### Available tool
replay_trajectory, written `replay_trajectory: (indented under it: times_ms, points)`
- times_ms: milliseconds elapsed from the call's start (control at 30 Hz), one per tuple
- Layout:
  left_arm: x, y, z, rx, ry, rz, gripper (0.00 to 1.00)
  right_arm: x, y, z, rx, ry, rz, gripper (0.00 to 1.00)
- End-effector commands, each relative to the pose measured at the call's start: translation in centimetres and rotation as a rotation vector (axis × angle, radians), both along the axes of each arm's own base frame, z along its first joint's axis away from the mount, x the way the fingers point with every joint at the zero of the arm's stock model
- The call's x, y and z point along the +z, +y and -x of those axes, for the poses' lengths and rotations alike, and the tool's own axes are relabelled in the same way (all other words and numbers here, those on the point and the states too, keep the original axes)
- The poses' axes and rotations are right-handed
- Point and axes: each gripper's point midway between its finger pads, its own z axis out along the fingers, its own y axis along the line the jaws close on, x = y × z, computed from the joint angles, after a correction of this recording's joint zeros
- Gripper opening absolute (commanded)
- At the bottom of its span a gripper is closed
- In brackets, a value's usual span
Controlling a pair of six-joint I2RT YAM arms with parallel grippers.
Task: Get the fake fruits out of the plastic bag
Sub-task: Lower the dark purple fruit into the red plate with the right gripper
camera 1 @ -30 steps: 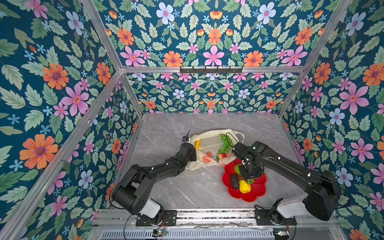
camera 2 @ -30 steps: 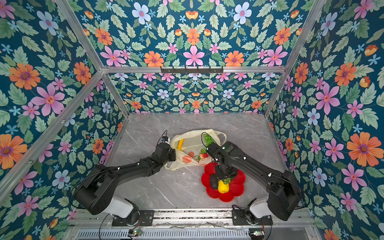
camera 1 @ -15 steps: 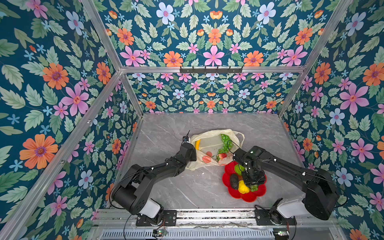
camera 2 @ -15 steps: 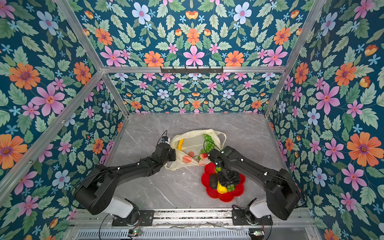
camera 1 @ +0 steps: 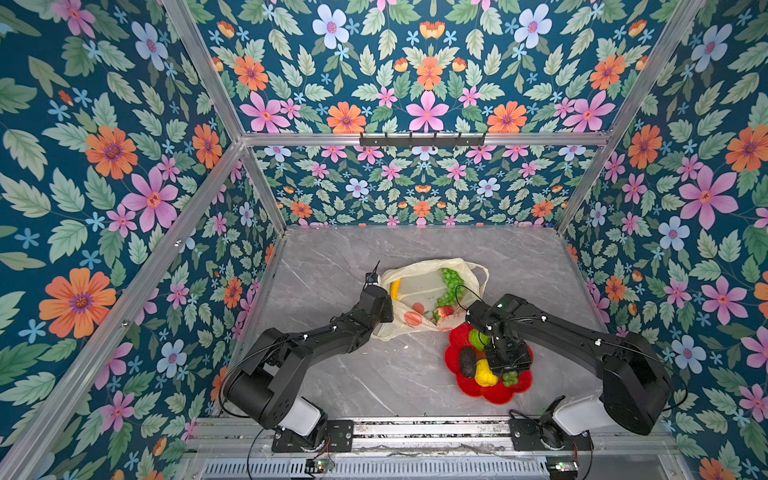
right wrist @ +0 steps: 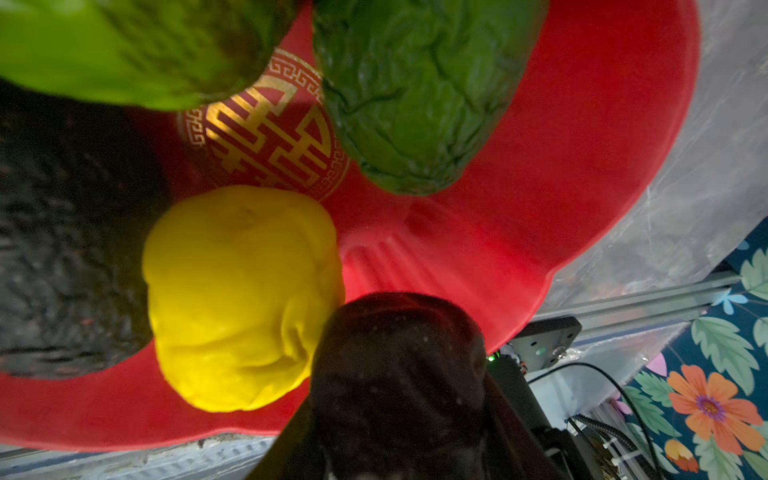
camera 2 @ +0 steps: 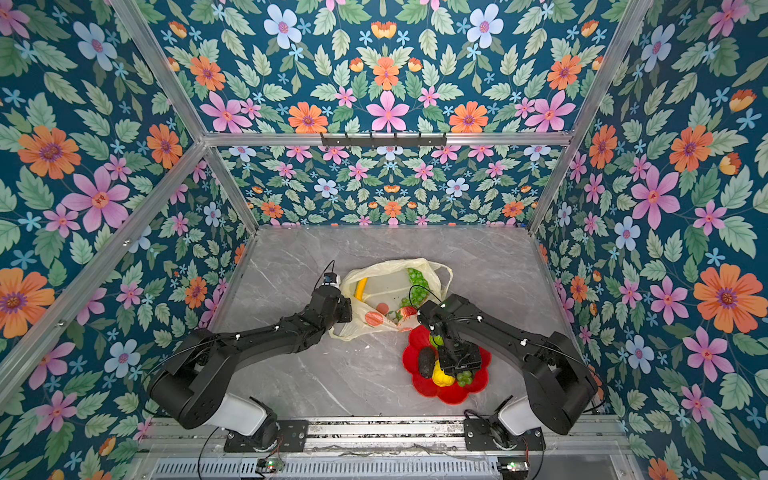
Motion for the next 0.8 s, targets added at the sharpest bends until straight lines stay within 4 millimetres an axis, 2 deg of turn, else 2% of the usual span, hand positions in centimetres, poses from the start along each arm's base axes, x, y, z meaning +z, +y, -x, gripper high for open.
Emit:
replay_trajectory:
  times_ms: [0,333,500,767]
  points:
    - [0.2,-0.2,-0.1,-0.009,-0.011,-0.002,0.07,-0.3,-0.1,0.3,-0.005,0.021,0.007,0.51]
    - [0.2,-0.1,-0.2,-0.009,-0.012,-0.004,0.07,-1.3,0.1,0.4,-0.009,0.053,0.022,0.53]
    - [0.3,-0.1,-0.2,-0.009,-0.014,-0.006,0.07,-1.3,-0.1,0.1,0.001,0.041,0.03,0.63]
    - [0.2,-0.1,-0.2,-0.01,-0.011,-0.007,0.07,-1.1,0.0,0.0,0.005,0.029,0.028,0.62]
